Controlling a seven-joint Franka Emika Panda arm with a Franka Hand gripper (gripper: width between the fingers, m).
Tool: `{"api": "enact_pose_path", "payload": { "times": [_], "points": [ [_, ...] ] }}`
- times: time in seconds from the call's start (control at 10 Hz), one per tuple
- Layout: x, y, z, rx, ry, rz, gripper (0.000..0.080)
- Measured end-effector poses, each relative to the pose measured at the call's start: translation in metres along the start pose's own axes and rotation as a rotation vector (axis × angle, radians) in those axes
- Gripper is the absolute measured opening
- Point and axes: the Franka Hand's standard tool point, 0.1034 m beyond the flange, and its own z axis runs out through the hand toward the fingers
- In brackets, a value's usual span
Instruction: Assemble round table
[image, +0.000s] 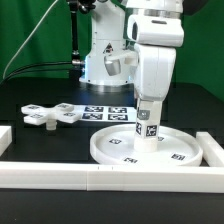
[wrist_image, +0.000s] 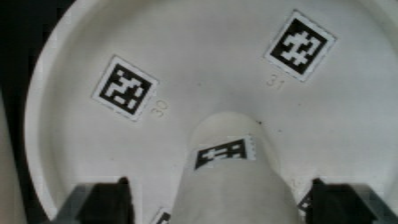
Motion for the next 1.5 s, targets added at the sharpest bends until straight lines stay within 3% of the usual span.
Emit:
{"api": "enact_pose_path", "payload": {
  "times": [0.1,0.3,0.4,1.0,1.1,1.2,1.4,1.5],
  "points": [
    [-0.0058,0.0010,-0.0006,-0.002,-0.004,0.012,0.0392],
    [-0.0117,0.0012,-0.0001,-0.001,-0.008,0.024,0.0058],
    [-0.0127,0.0011,0.0001,-0.001,-0.009,0.026,0.0018],
    [-0.0108,0.0034,-0.0035,-0.003,-0.015,0.032,0.0001],
    [-0.0093,0.0043,-0.0055,-0.007,-0.015,0.050,0.0105],
    [-0.0089,0.0041,-0.0052,-0.007,-0.015,0.066,0.0105],
    [-0.0059,0.0039,-0.0053,-0.007,-0.012,0.076,0.0481],
    [-0.0051,0.0039,-0.0053,-0.007,-0.012,0.081,0.0592]
  ]
}}
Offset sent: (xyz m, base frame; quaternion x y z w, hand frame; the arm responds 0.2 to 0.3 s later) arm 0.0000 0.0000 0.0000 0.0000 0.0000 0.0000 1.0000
